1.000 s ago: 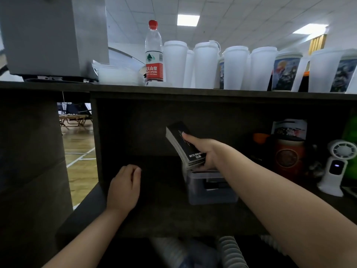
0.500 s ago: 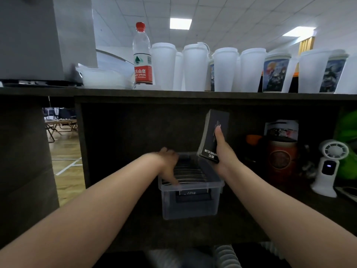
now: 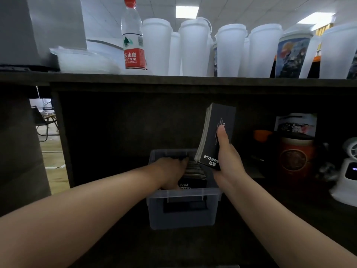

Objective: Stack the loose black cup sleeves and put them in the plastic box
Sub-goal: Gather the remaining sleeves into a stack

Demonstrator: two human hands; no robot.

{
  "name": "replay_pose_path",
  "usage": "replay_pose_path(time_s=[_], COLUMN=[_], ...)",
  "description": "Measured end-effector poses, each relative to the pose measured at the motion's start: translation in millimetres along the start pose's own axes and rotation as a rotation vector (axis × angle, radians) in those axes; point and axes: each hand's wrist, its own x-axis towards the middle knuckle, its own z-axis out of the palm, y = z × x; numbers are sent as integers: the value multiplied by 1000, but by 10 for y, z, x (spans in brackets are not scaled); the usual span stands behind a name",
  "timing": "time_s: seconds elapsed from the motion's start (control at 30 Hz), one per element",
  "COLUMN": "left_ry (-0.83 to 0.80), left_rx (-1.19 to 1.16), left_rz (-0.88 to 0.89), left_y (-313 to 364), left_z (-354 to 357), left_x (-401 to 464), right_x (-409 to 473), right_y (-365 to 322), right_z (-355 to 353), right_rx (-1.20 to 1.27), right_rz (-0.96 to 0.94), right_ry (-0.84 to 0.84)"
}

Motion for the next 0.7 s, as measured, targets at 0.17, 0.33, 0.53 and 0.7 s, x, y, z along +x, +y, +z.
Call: replay_pose_path(time_s=[0.17, 0.33, 0.53, 0.7], left_ry=[-46, -202, -300, -238], left_rx=[-20, -152, -236, -334], left_rz=[-2, -8, 0, 14], left_y=[-17, -152, -466, -545], left_z=[-34, -248, -496, -499], left_x=[-40, -165, -317, -285], right_x=[-62, -77, -132, -95], right_y=[-40, -233, -578, -651], right_z=[20, -56, 23, 261], right_rx=[20, -338, -1182, -1655], right_rz=[17, 27, -218, -241], right_ry=[10, -124, -489, -719])
